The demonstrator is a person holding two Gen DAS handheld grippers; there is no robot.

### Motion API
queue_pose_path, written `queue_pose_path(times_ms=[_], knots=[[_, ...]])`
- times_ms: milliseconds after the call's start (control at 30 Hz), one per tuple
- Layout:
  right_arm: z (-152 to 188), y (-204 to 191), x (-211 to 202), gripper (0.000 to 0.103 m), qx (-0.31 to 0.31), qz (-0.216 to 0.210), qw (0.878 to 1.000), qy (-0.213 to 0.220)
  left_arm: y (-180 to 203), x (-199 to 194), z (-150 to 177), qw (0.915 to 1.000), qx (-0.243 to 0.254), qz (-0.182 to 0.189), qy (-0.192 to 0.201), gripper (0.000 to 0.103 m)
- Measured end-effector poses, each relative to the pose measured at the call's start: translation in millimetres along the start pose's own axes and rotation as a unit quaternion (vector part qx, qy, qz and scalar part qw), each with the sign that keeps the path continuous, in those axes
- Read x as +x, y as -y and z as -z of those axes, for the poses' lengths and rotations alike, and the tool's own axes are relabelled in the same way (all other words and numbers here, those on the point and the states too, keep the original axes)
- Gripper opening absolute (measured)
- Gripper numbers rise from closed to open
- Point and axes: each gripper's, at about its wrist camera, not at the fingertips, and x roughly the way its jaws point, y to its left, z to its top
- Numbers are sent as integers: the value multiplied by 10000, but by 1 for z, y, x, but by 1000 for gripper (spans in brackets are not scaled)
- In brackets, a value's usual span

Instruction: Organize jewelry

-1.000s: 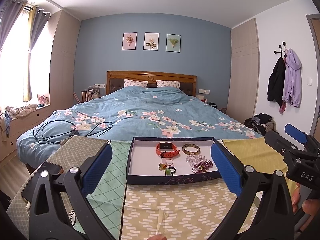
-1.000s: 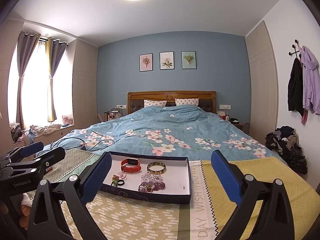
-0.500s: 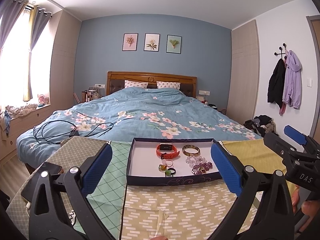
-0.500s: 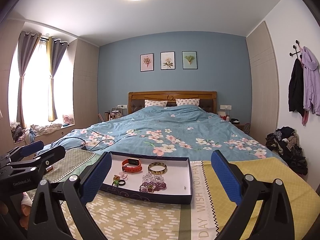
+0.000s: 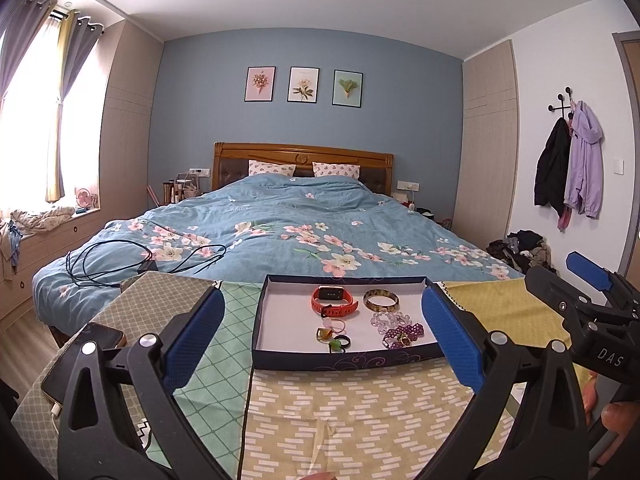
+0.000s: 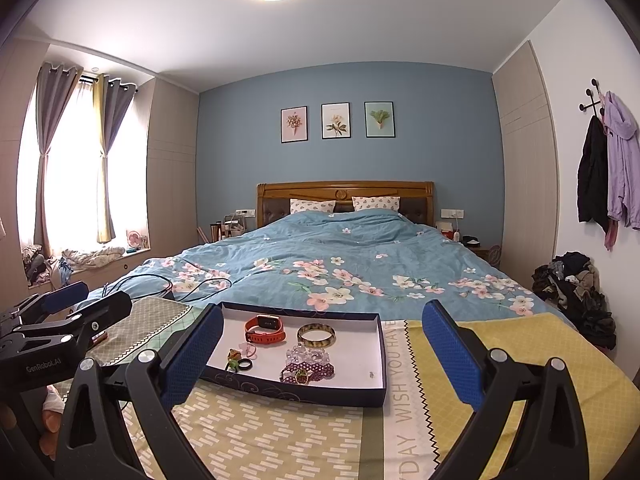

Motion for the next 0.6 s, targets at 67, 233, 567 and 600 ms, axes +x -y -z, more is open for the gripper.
queue_pose_path(times_ms=[67,233,567,600], knots=[[0,0,0,96,10,-11,10000,-3,0,0,0,10000,-1,2,9,97],[1,0,0,96,9,-6,10000,-7,0,0,0,10000,-3,0,6,97],[3,-1,0,96,2,-1,10000,-7,0,0,1,10000,-6,0,4,97],[3,-1,-1,96,5,-2,10000,-5,0,0,0,10000,-8,1,6,97]])
